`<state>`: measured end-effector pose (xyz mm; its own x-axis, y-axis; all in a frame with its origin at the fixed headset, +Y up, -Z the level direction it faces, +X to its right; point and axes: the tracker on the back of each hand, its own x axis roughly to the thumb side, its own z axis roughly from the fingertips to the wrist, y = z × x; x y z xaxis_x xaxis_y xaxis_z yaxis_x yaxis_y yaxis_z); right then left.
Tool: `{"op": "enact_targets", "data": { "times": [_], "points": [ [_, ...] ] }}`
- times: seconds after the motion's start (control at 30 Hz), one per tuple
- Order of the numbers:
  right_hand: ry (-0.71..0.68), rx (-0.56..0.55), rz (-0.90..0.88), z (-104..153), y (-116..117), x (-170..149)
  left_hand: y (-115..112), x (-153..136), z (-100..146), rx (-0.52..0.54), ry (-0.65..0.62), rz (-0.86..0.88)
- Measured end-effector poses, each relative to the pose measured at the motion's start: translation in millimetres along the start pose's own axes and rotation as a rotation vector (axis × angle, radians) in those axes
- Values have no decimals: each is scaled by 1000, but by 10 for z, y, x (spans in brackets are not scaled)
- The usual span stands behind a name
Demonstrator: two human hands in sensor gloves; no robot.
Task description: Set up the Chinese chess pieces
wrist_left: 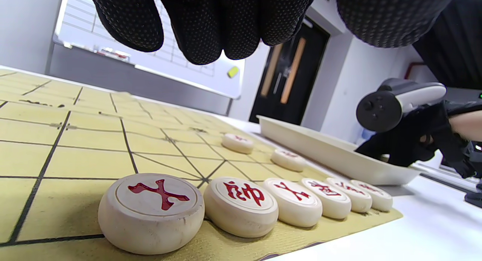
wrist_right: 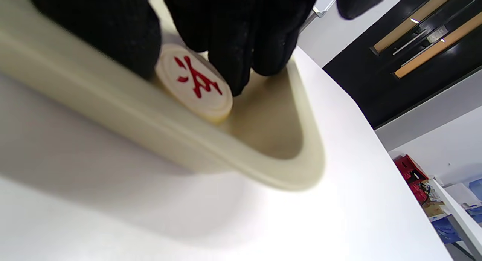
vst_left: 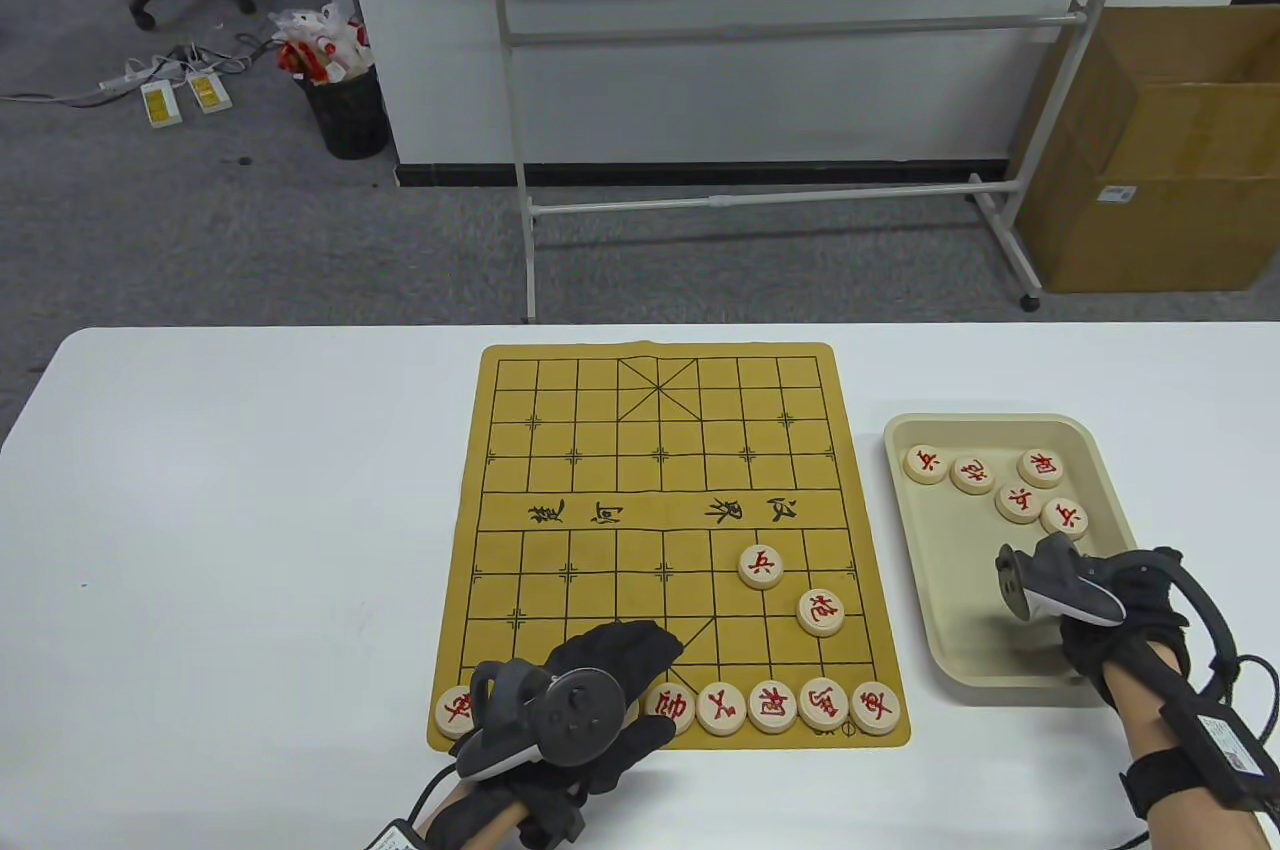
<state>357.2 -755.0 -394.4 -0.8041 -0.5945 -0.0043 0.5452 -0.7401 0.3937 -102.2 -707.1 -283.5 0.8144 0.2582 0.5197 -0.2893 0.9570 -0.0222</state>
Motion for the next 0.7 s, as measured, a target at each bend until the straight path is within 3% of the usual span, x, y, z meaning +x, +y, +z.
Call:
{"op": "enact_targets", "data": {
  "times": [0.2,0.4,0.53,0.7],
  "points": [
    [-32,-101,-97,-2,-6,14,-6,-4,-6,-2,1,4],
    [-20,-17,-185,-37,14,-9,-10,-2,-8,-4,2,2],
    [-21,-36,-200,-28,7,-7,-9,-2,-9,-2,3,3],
    [13,-220,-226,80,-224,1,-11,-3,-10,0,3,3]
  ]
}}
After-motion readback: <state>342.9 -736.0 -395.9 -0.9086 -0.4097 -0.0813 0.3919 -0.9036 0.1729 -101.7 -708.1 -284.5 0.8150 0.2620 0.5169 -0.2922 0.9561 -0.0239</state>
